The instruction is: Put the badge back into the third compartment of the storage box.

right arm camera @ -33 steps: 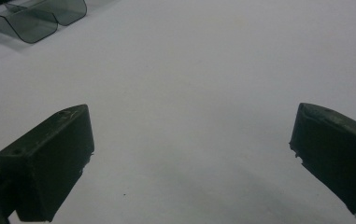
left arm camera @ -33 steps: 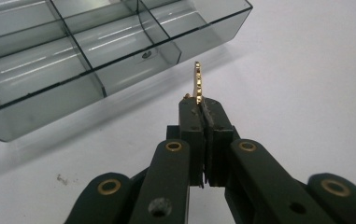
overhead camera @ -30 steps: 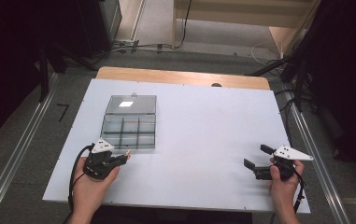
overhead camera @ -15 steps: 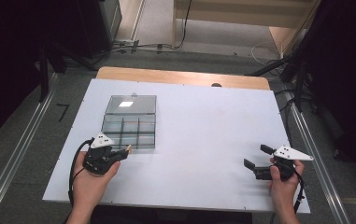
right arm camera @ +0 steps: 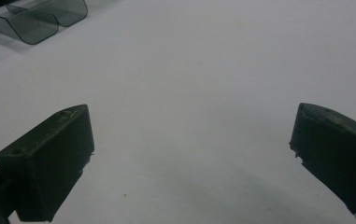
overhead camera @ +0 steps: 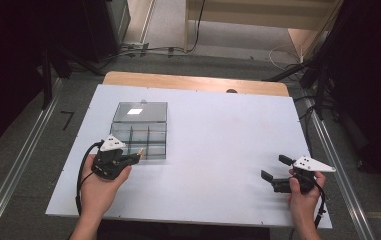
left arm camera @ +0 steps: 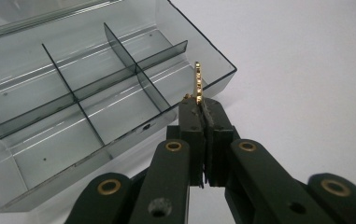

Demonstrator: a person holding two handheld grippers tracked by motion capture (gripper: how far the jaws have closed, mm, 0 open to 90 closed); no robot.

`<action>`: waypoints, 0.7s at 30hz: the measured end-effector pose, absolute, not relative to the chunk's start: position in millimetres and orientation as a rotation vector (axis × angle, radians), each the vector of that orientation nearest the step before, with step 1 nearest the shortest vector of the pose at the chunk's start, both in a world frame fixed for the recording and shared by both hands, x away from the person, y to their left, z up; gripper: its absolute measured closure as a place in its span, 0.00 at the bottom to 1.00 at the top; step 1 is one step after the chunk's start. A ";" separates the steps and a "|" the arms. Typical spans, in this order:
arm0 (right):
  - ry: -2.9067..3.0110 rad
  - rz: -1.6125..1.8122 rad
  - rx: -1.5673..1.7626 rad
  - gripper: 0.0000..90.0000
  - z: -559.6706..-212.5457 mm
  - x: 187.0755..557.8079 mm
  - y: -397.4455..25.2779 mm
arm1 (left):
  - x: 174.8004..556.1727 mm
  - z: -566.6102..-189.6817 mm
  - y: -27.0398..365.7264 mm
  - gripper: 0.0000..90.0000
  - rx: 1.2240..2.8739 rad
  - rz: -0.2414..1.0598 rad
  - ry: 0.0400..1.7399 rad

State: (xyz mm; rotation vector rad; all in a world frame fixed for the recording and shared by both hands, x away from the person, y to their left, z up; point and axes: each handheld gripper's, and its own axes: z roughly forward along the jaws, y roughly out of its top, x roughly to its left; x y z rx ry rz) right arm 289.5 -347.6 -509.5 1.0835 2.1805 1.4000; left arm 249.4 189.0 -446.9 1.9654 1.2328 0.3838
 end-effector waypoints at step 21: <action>2.180 1.400 1.083 0.00 -509.6 289.4 -347.3 | 272.7 -436.8 179.7 0.99 1.975 0.412 1.197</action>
